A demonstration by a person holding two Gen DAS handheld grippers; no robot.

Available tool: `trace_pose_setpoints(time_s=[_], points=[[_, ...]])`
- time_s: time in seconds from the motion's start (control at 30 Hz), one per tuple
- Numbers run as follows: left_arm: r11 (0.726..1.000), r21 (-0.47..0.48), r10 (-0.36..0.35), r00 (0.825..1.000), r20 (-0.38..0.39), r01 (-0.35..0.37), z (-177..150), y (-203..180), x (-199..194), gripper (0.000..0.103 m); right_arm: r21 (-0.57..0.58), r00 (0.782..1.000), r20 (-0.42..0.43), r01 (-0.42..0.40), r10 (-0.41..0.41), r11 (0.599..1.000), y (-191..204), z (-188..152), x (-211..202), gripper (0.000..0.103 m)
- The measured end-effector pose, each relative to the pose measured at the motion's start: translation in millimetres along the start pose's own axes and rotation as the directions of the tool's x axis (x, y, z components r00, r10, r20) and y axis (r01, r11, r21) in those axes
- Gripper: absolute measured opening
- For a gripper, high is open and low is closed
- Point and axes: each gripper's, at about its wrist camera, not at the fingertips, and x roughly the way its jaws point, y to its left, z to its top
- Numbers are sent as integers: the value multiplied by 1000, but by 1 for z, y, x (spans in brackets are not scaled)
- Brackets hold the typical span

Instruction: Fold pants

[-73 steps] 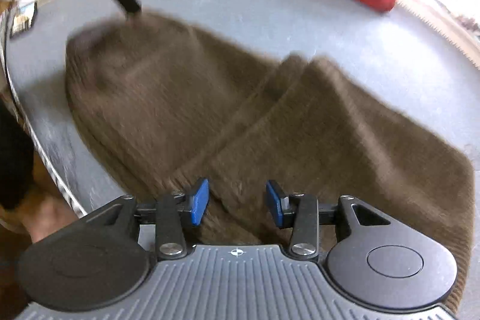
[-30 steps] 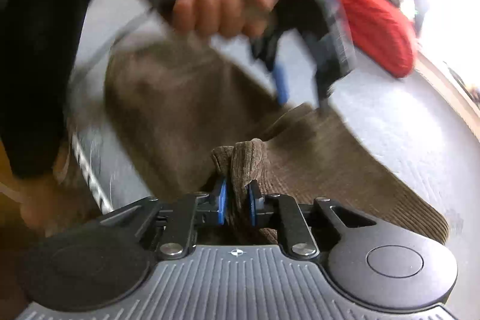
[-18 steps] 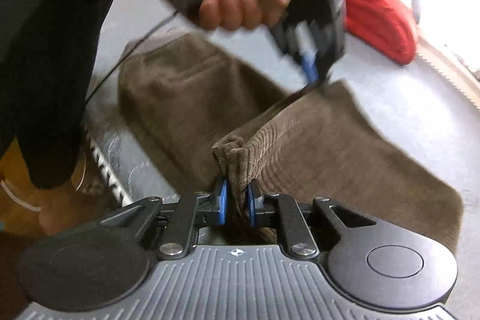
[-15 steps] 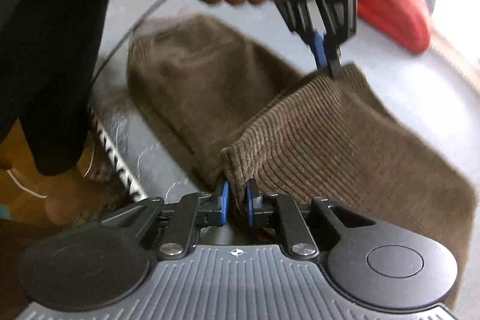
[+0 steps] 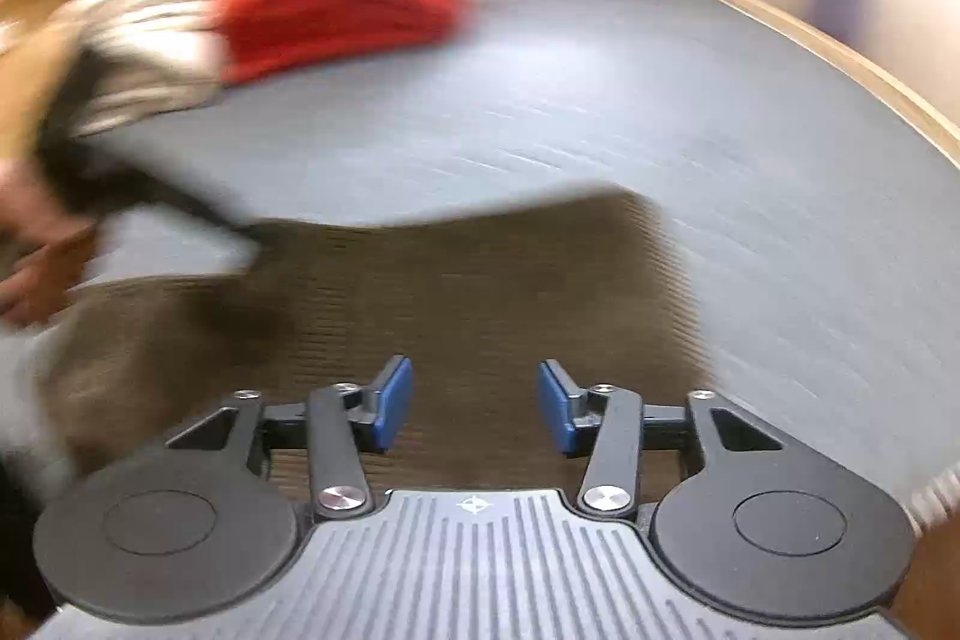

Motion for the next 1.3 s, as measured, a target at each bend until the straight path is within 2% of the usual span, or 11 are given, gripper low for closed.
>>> trace_pose_setpoints(time_s=[0.07, 0.13, 0.23, 0.33, 0.43, 0.53, 0.67, 0.77, 0.87, 1.13, 1.3], points=[[999, 1, 34, 999, -28, -34, -4, 2, 7, 27, 54, 990, -77, 126, -122, 991, -24, -6, 15, 51], [999, 10, 39, 999, -12, -39, -2, -3, -1, 27, 106, 974, -161, 177, -158, 979, -45, -12, 29, 51], [999, 20, -29, 999, 37, 28, -2, -11, -25, 28, 139, 977, -161, 164, -141, 977, -57, -15, 34, 51], [989, 93, -116, 993, -1, 116, -17, -26, -35, 28, 163, 976, -141, 190, -168, 968, -65, -16, 29, 51], [970, 203, -114, 986, -122, 137, -42, -41, -18, 28, 251, 976, -158, 190, -153, 949, -81, -16, 29, 52], [942, 320, -32, 974, -225, 105, -71, -52, 0, 30, 272, 974, -188, 174, -125, 946, -91, -20, 35, 57], [959, 235, -122, 979, -163, 159, -66, -51, -29, 31, 333, 974, -203, 167, -102, 928, -101, -18, 43, 58], [933, 274, -189, 965, -183, 234, -77, -57, -33, 33, 386, 974, -210, 169, -92, 907, -107, -18, 44, 58], [900, 401, -66, 962, -265, 172, -102, -73, -12, 37, 399, 971, -220, 176, -93, 900, -109, -19, 41, 59], [948, 297, -71, 985, -160, 116, -86, -52, -41, 44, 418, 967, -234, 193, -101, 888, -112, -21, 41, 64], [964, 248, -66, 991, -115, 93, -73, -47, -47, 44, 496, 968, -250, 120, 9, 860, -118, -29, 52, 69]])
